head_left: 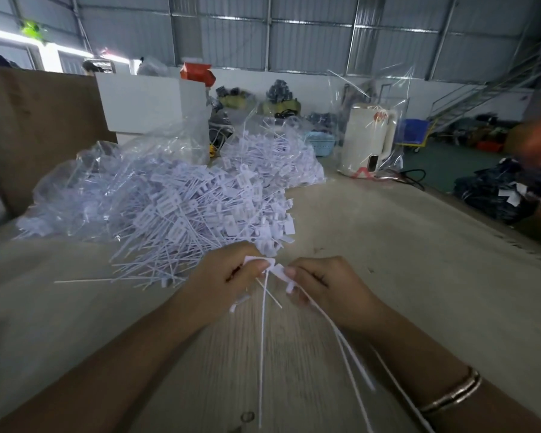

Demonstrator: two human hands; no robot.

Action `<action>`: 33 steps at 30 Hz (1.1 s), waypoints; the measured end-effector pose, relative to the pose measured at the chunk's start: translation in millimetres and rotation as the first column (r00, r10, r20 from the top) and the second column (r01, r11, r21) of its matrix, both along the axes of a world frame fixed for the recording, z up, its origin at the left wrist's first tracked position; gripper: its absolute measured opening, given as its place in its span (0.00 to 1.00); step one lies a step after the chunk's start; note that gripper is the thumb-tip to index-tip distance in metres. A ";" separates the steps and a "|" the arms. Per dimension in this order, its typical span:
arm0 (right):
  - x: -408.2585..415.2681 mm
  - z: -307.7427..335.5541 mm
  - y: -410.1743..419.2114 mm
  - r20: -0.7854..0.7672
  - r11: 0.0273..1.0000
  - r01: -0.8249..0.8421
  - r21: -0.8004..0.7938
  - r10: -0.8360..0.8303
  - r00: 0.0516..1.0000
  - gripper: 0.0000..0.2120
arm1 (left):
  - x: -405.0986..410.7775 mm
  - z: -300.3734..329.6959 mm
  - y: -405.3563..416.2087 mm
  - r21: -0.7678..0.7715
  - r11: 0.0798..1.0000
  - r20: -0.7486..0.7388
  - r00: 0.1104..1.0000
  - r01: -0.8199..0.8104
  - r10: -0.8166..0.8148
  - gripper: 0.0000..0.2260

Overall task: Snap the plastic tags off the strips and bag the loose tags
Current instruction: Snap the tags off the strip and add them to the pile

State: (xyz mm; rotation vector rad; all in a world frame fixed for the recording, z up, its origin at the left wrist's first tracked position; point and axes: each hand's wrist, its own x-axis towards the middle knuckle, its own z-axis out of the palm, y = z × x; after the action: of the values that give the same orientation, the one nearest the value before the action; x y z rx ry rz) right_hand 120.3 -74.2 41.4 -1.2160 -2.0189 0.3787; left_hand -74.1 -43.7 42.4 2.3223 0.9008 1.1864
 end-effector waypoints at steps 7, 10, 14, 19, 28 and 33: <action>-19.3 11.1 0.4 -0.286 0.997 -0.080 0.014 0.081 0.955 0.13 | -2.7 5.7 2.3 0.217 0.965 0.178 0.978 -0.146 0.108 0.11; -14.2 9.1 2.0 -0.315 0.998 -0.061 -0.009 0.055 0.948 0.12 | -8.5 10.2 5.6 0.061 0.971 0.416 0.891 -0.229 0.184 0.10; 18.0 0.1 4.5 -0.354 0.991 0.086 -0.103 -0.117 0.928 0.08 | -55.1 23.4 28.4 0.043 0.885 0.561 0.744 -0.463 0.362 0.12; 7.9 -9.5 10.4 -0.134 0.987 0.142 -0.070 -0.151 0.979 0.06 | -56.8 7.4 58.4 0.067 0.711 0.315 0.691 -0.700 0.650 0.07; -0.8 -9.6 4.9 -0.002 0.991 0.104 0.078 -0.104 0.995 0.06 | -25.2 24.4 14.1 0.412 0.771 0.127 0.869 -0.485 0.478 0.12; -8.2 -6.9 -2.4 -0.004 0.981 0.003 0.194 -0.002 1.000 0.08 | 15.3 -2.3 -8.3 -0.053 0.991 -0.236 0.966 -0.125 0.110 0.20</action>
State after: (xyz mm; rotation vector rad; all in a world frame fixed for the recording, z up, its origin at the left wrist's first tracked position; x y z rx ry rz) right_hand 112.1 -76.6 34.5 -1.0961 -1.9996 0.1770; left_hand -58.9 -52.0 40.0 2.4158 1.1557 0.9232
